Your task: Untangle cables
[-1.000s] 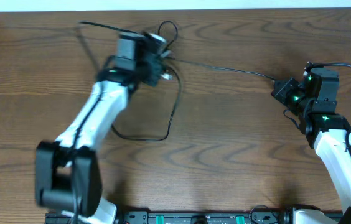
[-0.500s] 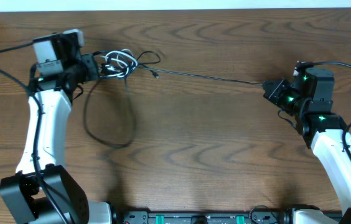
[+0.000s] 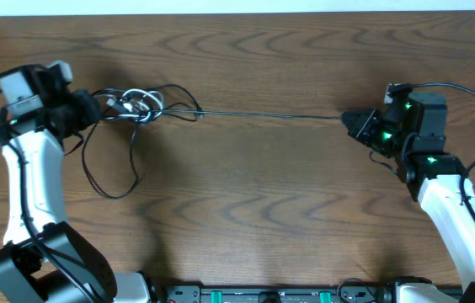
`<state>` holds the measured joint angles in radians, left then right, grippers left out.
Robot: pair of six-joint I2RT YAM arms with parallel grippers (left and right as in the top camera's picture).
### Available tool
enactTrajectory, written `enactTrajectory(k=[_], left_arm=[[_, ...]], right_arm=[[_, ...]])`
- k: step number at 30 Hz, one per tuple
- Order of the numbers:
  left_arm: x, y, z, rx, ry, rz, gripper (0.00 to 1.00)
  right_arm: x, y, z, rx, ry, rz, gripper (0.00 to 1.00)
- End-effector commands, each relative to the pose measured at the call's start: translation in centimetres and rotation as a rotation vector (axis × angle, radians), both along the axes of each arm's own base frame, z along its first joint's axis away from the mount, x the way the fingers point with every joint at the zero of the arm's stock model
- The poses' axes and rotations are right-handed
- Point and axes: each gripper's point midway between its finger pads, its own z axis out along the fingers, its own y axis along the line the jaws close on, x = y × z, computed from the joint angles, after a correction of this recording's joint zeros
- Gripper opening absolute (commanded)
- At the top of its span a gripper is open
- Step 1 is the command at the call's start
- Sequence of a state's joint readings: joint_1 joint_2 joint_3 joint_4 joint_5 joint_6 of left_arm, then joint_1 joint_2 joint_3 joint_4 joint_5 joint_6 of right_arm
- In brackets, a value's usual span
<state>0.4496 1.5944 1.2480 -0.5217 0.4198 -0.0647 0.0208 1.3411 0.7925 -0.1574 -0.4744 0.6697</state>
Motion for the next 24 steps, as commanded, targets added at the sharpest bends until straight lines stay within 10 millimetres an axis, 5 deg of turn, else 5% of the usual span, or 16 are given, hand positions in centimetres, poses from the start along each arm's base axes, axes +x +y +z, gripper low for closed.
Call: enactTrajectory(k=[1, 6, 10, 18, 20, 24], left_arm=[[-1.9, 7.9, 2.1, 0.117, -0.02, 0.258, 0.08], [-0.3, 4.8, 2.8, 0.047, -0.086, 0.117, 0.08], [1.0, 0.8, 3.4, 0.028, -0.132, -0.068, 0.08], [2.7, -10.2, 3.8, 0.119, -0.206, -0.52, 0.08], [2.7, -12.2, 3.7, 0.131, -0.211, -0.586, 0.08], [2.4, -16.9, 3.9, 0.102, -0.231, -0.702, 0.07]], right_arm=[[1.5, -6.8, -0.9, -0.193, -0.004, -0.267, 0.02], [1.5, -6.7, -0.9, -0.19, -0.004, -0.263, 0.11], [1.9, -5.5, 0.0, -0.139, -0.044, -0.208, 0.01], [3.0, 1.9, 6.8, -0.027, -0.388, 0.14, 0.03], [2.9, 2.9, 7.3, -0.048, -0.43, 0.178, 0.13], [2.3, 5.6, 7.9, -0.175, -0.567, 0.326, 0.52]])
